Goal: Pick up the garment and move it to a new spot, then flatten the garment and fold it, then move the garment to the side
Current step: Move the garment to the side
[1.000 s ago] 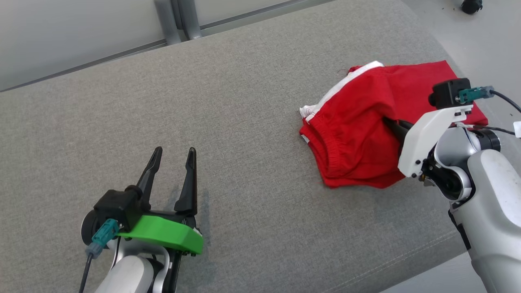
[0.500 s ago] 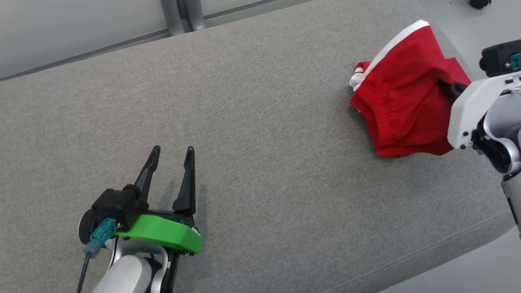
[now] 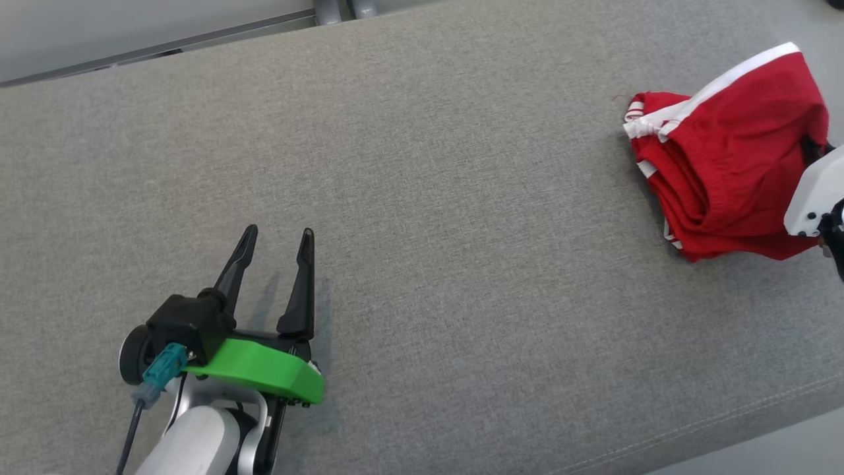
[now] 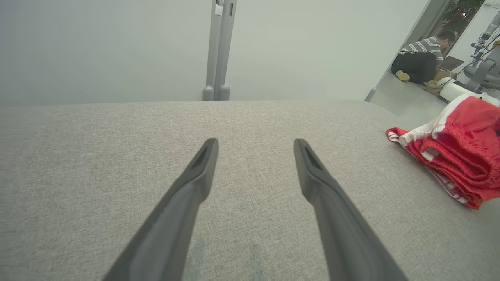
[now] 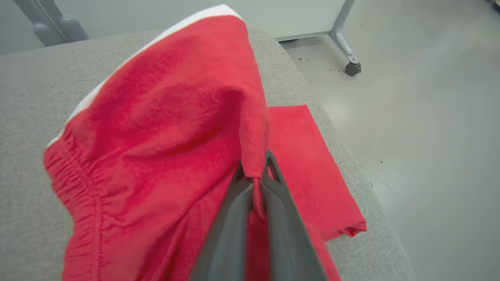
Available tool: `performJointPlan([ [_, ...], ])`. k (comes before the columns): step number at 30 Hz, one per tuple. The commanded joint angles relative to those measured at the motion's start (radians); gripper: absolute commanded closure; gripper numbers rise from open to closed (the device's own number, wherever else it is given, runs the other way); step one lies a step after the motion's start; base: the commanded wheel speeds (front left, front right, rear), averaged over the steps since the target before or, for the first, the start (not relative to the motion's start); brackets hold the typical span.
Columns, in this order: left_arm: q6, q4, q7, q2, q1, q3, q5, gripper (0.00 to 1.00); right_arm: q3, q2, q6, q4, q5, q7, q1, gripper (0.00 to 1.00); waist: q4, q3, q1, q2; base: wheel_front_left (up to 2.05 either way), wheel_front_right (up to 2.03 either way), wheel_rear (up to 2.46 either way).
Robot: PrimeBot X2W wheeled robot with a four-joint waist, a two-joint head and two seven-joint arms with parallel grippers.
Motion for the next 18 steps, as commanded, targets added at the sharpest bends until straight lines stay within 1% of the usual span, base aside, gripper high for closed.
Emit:
performJointPlan([
  [1, 0.003, -0.007, 0.005, 0.011, -0.02, 0.0, 0.005, 0.0, -0.026, 0.006, 0.0, 0.037, -0.024, -0.027, -0.023, 1.0, 0.02, 0.019, 0.0, 0.0059, 0.0, 0.0, 0.0],
  [8, 0.012, -0.025, 0.021, 0.021, -0.028, -0.007, 0.014, 0.0, -0.137, 0.006, 0.0, 0.198, -0.099, -0.105, -0.082, 1.0, 0.048, 0.041, 0.0, 0.0059, 0.0, 0.0, 0.0],
  [9, 0.012, -0.025, 0.021, 0.021, -0.028, -0.007, 0.014, 0.0, -0.137, 0.006, 0.0, 0.198, -0.099, -0.105, -0.082, 1.0, 0.048, 0.041, 0.0, 0.0059, 0.0, 0.0, 0.0],
  [14, 0.014, -0.03, 0.024, 0.025, -0.025, -0.009, 0.014, 0.0, -0.197, 0.012, 0.0, 0.283, -0.139, -0.151, -0.114, 1.0, 0.055, 0.047, 0.0, 0.0059, 0.0, 0.0, 0.0],
  [15, 0.016, -0.031, 0.024, 0.025, -0.024, -0.009, 0.014, 0.0, -0.207, 0.013, 0.0, 0.296, -0.15, -0.161, -0.12, 0.98, 0.056, 0.047, 0.0, 0.0059, 0.0, 0.0, 0.0],
  [16, 0.018, -0.031, 0.024, 0.026, -0.023, -0.009, 0.014, 0.0, -0.216, 0.013, 0.0, 0.308, -0.161, -0.169, -0.125, 0.8, 0.056, 0.047, 0.0, 0.0059, 0.0, 0.0, 0.0],
  [17, 0.019, -0.031, 0.023, 0.027, -0.022, -0.009, 0.014, 0.0, -0.229, 0.009, 0.0, 0.32, -0.169, -0.179, -0.13, 0.51, 0.056, 0.047, 0.0, 0.0059, 0.0, 0.0, 0.0],
  [18, 0.019, -0.032, 0.024, 0.027, -0.023, -0.01, 0.014, 0.0, -0.24, -0.001, 0.0, 0.33, -0.182, -0.194, -0.137, 0.0, 0.056, 0.047, 0.0, 0.0059, 0.0, 0.0, 0.0],
])
